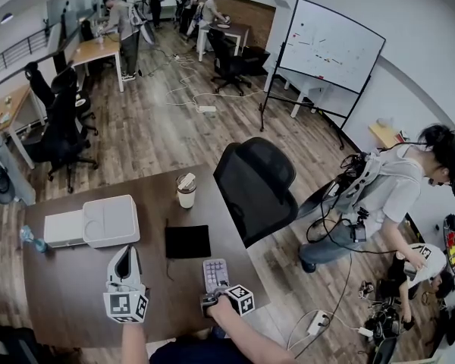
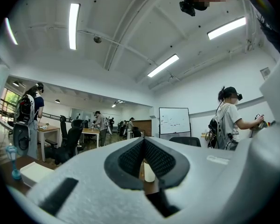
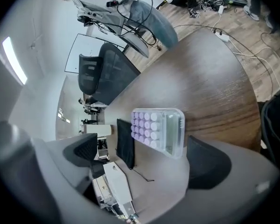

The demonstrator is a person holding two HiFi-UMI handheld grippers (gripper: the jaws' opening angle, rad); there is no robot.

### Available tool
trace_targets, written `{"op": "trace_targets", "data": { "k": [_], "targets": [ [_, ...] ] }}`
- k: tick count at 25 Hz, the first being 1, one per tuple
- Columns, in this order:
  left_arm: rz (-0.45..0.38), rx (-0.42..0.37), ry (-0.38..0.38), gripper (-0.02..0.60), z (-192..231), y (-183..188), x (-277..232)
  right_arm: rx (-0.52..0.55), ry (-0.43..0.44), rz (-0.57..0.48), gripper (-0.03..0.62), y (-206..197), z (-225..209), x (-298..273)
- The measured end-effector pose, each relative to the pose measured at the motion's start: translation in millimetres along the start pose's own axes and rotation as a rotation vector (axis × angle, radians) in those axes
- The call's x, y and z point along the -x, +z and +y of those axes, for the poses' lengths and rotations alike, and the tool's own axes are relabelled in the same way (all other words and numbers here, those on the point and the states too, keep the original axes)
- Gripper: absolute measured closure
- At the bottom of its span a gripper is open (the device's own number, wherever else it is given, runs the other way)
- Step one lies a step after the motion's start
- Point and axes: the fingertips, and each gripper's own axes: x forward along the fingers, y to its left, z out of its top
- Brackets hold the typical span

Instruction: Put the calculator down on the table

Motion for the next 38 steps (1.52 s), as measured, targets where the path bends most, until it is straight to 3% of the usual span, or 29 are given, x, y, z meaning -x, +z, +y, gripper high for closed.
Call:
{"op": "trace_targets", "data": {
  "k": [5, 12, 18, 25, 30, 33, 38],
  "targets": [
    [0.003, 0.008, -0.009, 0.583, -0.5, -4.2, 3.5, -0.014, 0.157, 0.003, 0.002, -1.6, 52.8, 5.9],
    [-0.001, 0.013, -0.007, 0.583, 1.5, -4.3, 4.7, 0.091, 0.703, 0.033, 0.006, -19.7, 200.6, 45.1],
    [0.000, 0.014, -0.001, 0.583, 2.5, -2.9, 6.5, 0.160, 0.986, 0.050, 0.013, -28.5, 265.1, 90.3],
    [-0.006, 0.009, 0.006, 0.583, 4.3, -1.0, 5.9, 0.183, 1.010, 0.059, 0.014, -31.4, 273.0, 94.6],
    [-0.006, 0.010, 0.009, 0.583, 5.6, -1.5, 6.3, 0.303, 1.016, 0.054, 0.019, -32.8, 273.5, 95.7],
    [-0.007, 0.009, 0.007, 0.583, 3.7, -1.4, 6.9, 0.486, 1.019, 0.049, 0.019, -42.0, 283.0, 103.3],
    [-0.007, 0.012, 0.004, 0.583, 3.5, -2.6, 8.6, 1.029, 0.919, -0.034, 0.017, -59.0, 287.6, 108.9]
  ]
}}
